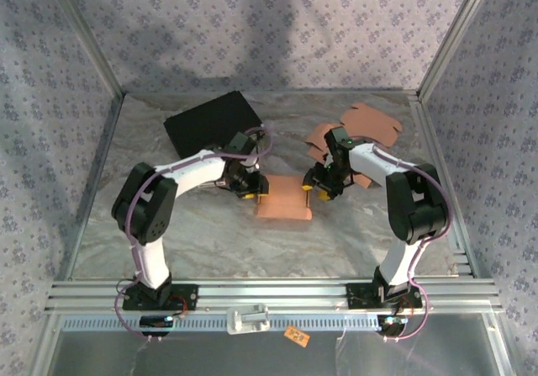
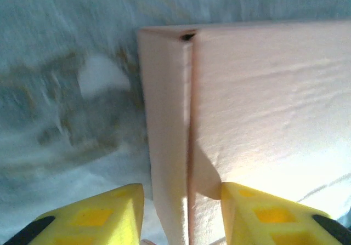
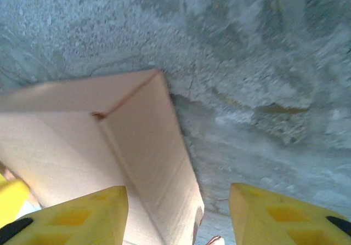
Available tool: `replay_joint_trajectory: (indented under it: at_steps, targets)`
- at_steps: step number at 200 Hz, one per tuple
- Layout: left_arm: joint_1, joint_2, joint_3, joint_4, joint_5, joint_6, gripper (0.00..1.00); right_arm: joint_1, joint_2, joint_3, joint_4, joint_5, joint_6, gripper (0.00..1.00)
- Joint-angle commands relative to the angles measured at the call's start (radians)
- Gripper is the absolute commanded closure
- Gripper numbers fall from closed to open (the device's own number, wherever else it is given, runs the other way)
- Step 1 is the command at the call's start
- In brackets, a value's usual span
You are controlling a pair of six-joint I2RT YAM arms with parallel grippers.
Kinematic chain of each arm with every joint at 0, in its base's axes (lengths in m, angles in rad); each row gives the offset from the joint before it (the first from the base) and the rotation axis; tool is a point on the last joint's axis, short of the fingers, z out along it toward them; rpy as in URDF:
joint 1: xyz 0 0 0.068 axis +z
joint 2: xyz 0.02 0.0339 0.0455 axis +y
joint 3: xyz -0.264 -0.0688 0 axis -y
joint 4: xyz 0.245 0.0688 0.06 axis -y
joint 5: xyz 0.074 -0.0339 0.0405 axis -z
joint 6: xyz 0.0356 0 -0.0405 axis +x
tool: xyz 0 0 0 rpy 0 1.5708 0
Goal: Fold the paper box
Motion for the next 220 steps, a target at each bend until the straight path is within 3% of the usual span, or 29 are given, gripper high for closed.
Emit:
replay_joint_trajectory:
  at_steps: [1,46,97,220]
  targets:
    - [-0.043,-0.092,-0.084,0.093,0.039,-0.163,0.62,-0.022,-0.011,0.025,-0.055,0.025,-0.065,0.46]
    - [-0.013,-0.224,-0.149,0.141,0.02,-0.217,0.61,-0.049,-0.075,-0.013,-0.019,0.01,-0.084,0.41]
    - [0.025,-0.197,-0.214,0.181,0.091,-0.225,0.61,-0.093,-0.058,-0.048,0.032,-0.138,-0.128,0.38]
    - [0.029,-0.19,-0.339,0.403,0.07,-0.29,0.67,-0.095,0.028,-0.066,0.127,-0.258,-0.126,0.35]
